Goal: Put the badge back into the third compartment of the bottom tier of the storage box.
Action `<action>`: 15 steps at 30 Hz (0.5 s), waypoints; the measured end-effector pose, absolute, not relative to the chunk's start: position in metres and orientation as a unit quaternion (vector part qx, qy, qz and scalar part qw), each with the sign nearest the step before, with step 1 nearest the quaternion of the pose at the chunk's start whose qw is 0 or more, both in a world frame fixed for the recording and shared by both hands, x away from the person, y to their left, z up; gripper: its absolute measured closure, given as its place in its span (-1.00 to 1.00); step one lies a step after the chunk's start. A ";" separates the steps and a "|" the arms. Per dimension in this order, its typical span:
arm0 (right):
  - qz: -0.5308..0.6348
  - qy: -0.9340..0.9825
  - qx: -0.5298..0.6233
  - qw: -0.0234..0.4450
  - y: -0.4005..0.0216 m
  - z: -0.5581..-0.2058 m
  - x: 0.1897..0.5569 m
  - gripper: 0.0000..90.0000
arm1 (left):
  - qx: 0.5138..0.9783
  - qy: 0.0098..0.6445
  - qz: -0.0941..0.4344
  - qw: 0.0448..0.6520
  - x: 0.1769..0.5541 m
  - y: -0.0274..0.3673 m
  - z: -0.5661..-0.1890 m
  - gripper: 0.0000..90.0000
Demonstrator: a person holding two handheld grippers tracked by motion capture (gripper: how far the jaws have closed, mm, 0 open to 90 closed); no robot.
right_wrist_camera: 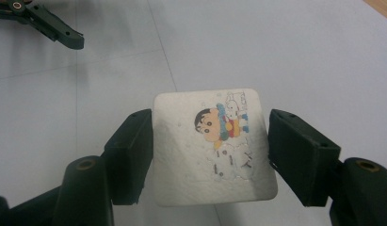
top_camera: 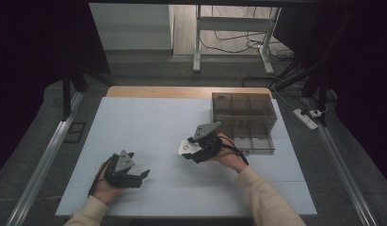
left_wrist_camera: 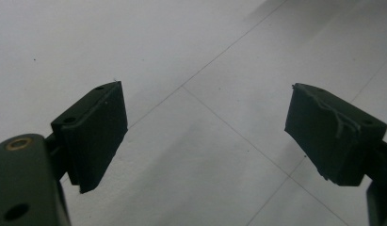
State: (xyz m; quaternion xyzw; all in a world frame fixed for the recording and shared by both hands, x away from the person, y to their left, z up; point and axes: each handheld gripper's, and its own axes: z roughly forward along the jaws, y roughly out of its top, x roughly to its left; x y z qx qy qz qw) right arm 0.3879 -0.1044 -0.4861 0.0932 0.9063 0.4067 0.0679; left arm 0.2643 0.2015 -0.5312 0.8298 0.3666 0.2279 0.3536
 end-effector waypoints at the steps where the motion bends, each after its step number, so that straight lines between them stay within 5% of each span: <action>1: 0.405 0.907 0.093 0.069 -0.105 -0.486 0.388 -0.27 | 0.830 0.367 0.228 0.354 0.264 0.201 -0.531 -0.70; 15: 0.413 0.901 0.105 0.077 -0.119 -0.481 0.384 -0.27 | 0.831 0.365 0.228 0.353 0.264 0.201 -0.531 -0.70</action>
